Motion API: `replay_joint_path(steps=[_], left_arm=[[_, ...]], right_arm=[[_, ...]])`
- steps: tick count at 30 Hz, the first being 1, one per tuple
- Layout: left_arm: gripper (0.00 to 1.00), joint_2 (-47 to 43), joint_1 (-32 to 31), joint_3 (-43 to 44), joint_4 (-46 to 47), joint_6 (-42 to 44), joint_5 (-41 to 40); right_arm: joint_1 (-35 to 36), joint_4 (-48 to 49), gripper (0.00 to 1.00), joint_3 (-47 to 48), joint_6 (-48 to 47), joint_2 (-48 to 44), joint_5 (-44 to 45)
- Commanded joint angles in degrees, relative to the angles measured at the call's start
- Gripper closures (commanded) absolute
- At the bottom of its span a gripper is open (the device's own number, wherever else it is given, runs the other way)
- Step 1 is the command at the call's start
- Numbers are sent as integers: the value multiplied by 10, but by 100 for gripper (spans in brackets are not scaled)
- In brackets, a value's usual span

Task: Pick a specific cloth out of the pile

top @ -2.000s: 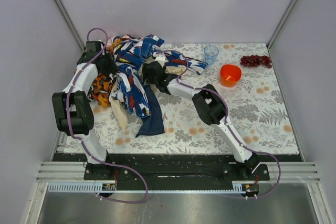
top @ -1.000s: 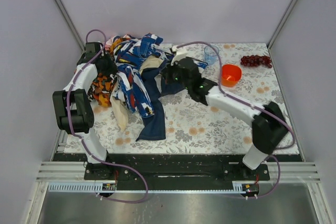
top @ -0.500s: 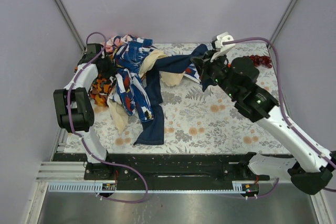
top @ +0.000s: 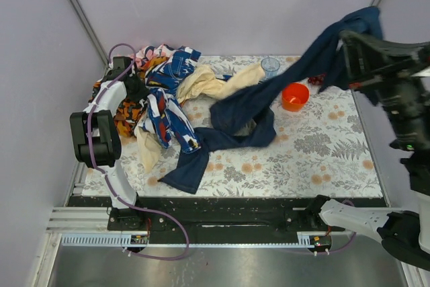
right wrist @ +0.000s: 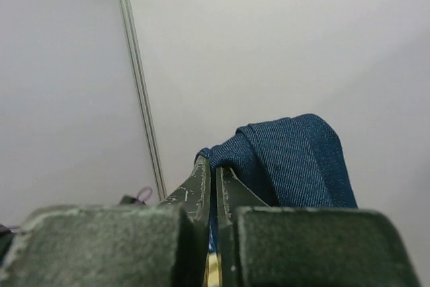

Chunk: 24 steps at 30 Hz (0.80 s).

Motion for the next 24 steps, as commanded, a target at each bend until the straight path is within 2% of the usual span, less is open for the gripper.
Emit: replay_joint_path(steps=[1, 4, 7, 11, 12, 15, 16, 17, 19, 20, 22, 24], left_arm=[[100, 17, 17, 16, -4, -8, -99], [98, 17, 17, 17, -7, -9, -99], [87, 16, 16, 16, -7, -7, -98], [75, 10, 17, 13, -7, -4, -86], [69, 7, 17, 12, -7, -2, -82], [27, -2, 16, 9, -7, 2, -65], [18, -8, 16, 7, -7, 3, -55], [2, -15, 15, 6, -7, 7, -44], [1, -36, 6, -1, -6, 9, -54], [1, -49, -8, -4, -11, 11, -85], [1, -83, -43, -1, -31, 25, -153], [1, -124, -76, -7, -38, 34, -179]], right_arm=[[1, 5, 100, 85, -8, 19, -23], [0, -28, 100, 130, 0, 42, -47], [1, -50, 100, 157, -4, 60, -49], [0, -51, 100, 180, -30, 76, -3], [1, -49, 100, 186, -39, 81, 8], [1, -49, 100, 218, -75, 106, 52], [0, -48, 100, 236, -89, 118, 77], [1, -49, 100, 252, -105, 127, 98], [1, -48, 100, 269, -130, 140, 120], [0, -48, 100, 266, -134, 140, 124], [1, -38, 100, 225, -133, 134, 118], [1, -23, 100, 178, -126, 129, 108]])
